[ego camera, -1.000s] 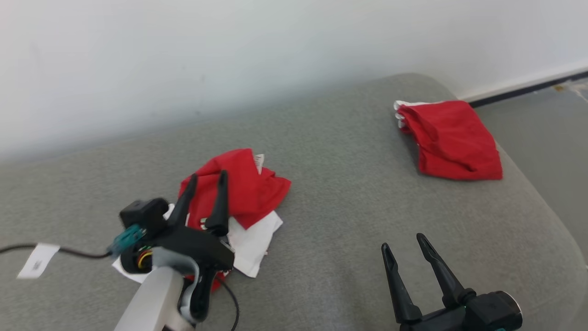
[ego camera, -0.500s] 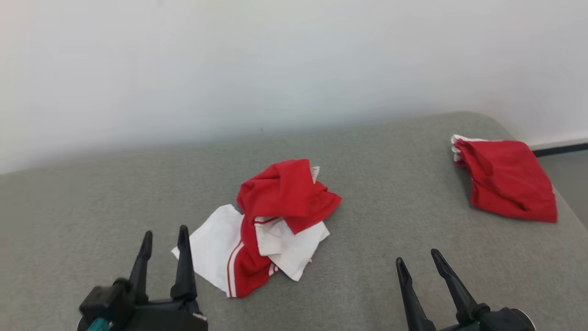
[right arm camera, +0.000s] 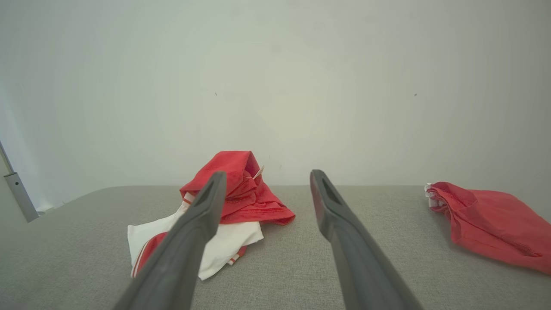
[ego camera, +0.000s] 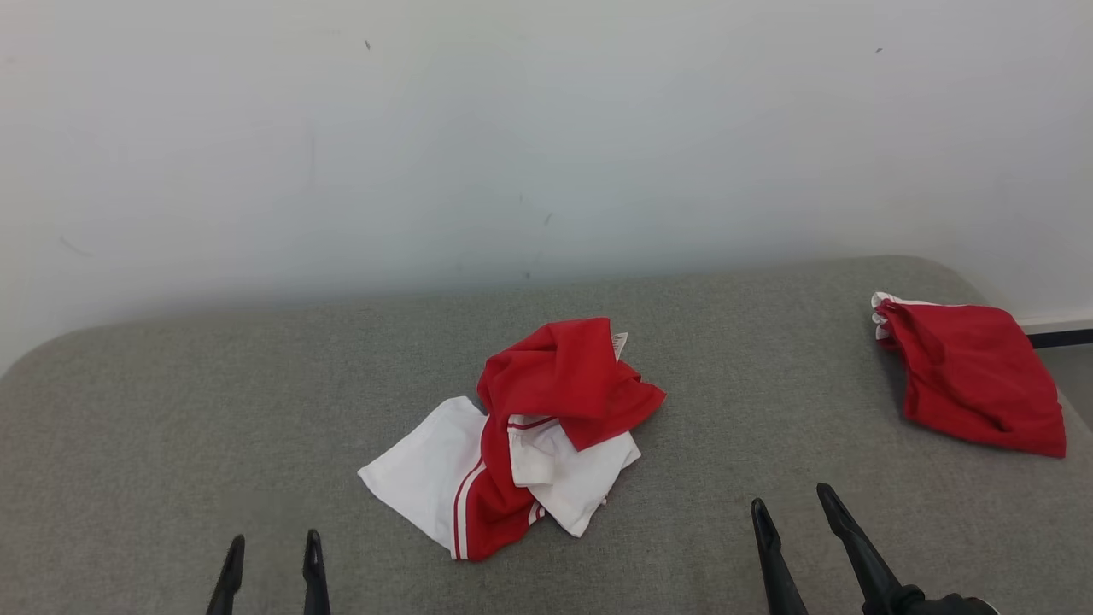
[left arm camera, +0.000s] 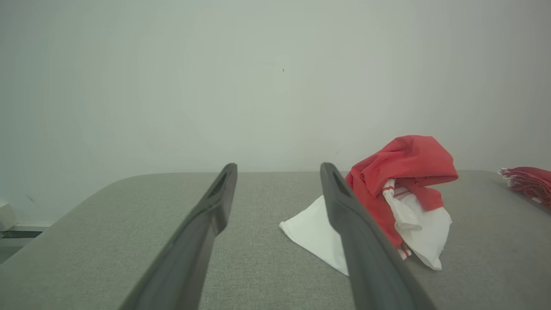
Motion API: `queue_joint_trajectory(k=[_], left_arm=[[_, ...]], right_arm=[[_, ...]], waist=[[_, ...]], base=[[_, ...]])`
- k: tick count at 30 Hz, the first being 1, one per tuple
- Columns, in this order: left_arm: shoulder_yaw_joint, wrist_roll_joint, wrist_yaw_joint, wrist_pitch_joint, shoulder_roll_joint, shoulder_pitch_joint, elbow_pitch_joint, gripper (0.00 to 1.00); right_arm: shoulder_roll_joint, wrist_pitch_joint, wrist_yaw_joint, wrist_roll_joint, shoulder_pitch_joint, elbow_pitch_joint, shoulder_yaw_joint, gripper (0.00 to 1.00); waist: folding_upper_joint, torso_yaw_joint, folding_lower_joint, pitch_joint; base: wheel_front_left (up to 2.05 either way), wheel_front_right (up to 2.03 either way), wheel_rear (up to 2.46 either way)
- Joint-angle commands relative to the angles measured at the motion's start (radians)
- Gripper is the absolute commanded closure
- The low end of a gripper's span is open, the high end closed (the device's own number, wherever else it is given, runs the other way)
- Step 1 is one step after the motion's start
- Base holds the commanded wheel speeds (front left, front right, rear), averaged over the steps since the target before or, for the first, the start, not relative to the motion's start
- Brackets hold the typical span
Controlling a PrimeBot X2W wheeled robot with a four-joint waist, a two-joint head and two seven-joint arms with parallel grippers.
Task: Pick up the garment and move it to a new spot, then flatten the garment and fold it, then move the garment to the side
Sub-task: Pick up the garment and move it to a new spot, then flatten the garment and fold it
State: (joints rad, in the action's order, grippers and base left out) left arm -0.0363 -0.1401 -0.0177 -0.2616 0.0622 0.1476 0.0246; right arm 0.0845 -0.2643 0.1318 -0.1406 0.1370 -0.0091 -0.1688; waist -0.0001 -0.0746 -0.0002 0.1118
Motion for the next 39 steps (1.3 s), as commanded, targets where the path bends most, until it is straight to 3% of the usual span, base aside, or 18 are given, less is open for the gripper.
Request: queue_joint_trajectory(k=[1,12,39], left_arm=[[0.004,0.018,-0.004,-0.003,-0.004,0.032,-0.013,0.00],[0.017,0.030,-0.014,-0.003,-0.012,0.029,-0.045,0.00],[-0.009,0.038,0.011,-0.003,-0.013,0.019,-0.053,0.00]], right_arm=[[0.002,0.000,-0.003,0.007,0.014,0.000,0.003,0.00],[-0.008,-0.001,-0.003,-0.001,0.013,0.007,0.006,0.00],[-0.012,0.000,-0.003,-0.009,0.007,0.011,0.007,0.00]], waist=[[0.0001,0.001,0.0002,-0.002],[0.0001,0.004,0.0002,-0.010],[0.0001,-0.002,0.0002,-0.009]], base=[[0.00,0.00,0.00],[0.00,0.00,0.00],[0.00,0.00,0.00]])
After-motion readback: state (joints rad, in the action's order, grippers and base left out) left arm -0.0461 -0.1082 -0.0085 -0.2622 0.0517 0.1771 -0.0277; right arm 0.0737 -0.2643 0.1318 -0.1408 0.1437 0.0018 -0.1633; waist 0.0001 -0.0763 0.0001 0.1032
